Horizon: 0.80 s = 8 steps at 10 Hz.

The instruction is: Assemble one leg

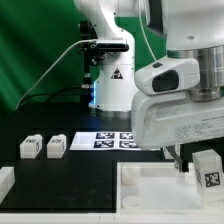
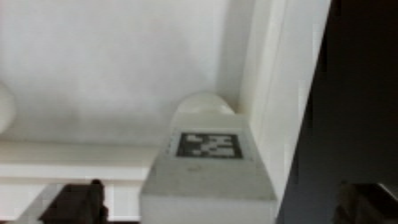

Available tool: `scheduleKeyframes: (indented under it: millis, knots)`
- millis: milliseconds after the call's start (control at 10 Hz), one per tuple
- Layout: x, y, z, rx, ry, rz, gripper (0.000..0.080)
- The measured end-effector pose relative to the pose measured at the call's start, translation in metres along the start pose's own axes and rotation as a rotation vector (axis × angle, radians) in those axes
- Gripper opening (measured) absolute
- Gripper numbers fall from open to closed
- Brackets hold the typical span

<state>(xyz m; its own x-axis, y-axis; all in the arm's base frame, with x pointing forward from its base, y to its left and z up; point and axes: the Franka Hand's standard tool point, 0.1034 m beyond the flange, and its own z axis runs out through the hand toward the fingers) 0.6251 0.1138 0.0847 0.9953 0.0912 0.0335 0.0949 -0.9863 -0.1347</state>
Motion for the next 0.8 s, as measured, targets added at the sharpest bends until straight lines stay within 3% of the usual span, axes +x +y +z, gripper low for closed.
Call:
scheduleKeyframes:
  millis: [100,300,600,800]
  knots:
    - [-0.0002,0.0008,0.0004,0.000,-0.001,0.000,0.0623]
    - [-0.0004,0.0010,0.0009,0.000,-0.002,0.000,0.0287]
    - [-0.0004,0.0012,0.0009,0.000,-0.001,0.049,0.0290]
    - [0.0010,0.0010,0.0013,0.005,0.012,0.281,0.0290]
